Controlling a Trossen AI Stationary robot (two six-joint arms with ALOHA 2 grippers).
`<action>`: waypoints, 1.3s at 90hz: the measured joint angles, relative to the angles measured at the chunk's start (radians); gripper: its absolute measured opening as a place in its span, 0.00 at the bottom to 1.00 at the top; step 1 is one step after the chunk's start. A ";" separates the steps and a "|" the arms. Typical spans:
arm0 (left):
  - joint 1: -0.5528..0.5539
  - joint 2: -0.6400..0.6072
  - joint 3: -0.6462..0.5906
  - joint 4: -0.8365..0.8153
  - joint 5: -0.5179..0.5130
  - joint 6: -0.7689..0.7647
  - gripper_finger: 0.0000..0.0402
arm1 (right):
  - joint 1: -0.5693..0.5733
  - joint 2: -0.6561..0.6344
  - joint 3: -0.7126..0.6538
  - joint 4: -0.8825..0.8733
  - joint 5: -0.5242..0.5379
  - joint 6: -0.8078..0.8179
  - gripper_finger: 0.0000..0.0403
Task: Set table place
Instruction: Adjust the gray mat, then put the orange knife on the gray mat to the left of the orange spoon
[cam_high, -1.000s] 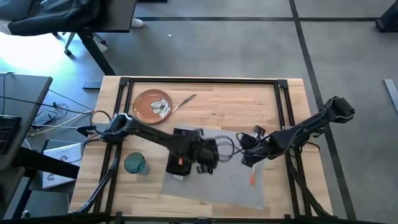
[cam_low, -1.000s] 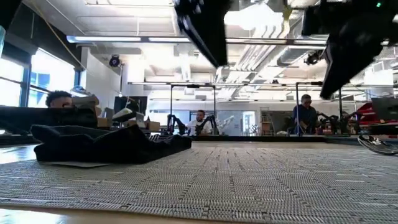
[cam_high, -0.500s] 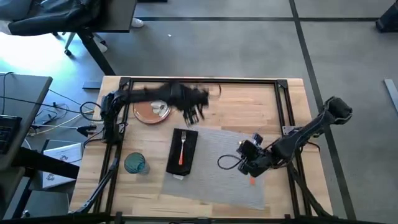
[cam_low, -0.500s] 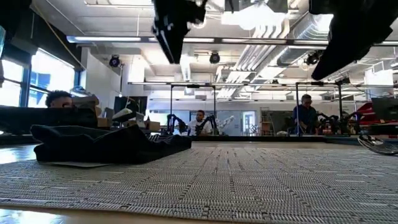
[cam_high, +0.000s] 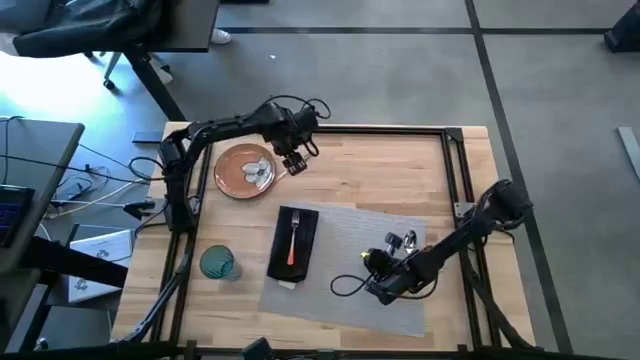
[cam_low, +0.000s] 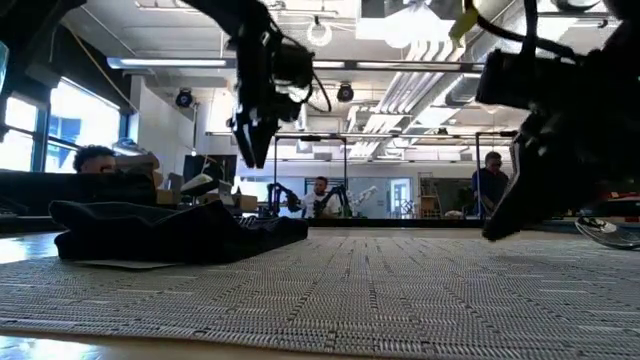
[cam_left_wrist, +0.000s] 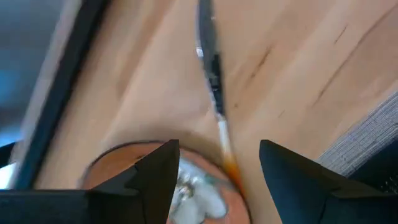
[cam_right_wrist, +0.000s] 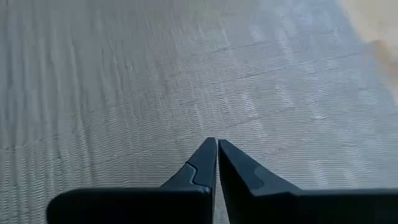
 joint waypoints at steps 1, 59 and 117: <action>0.002 0.000 -0.011 0.009 0.004 0.000 0.51 | 0.000 0.003 0.000 -0.001 0.001 0.003 0.00; 0.019 0.005 -0.316 0.315 0.006 0.014 0.51 | -0.145 0.009 0.000 -0.007 0.054 0.056 0.00; 0.050 0.017 -0.414 0.474 0.106 0.070 0.04 | -0.148 0.009 0.000 0.019 0.059 0.004 0.00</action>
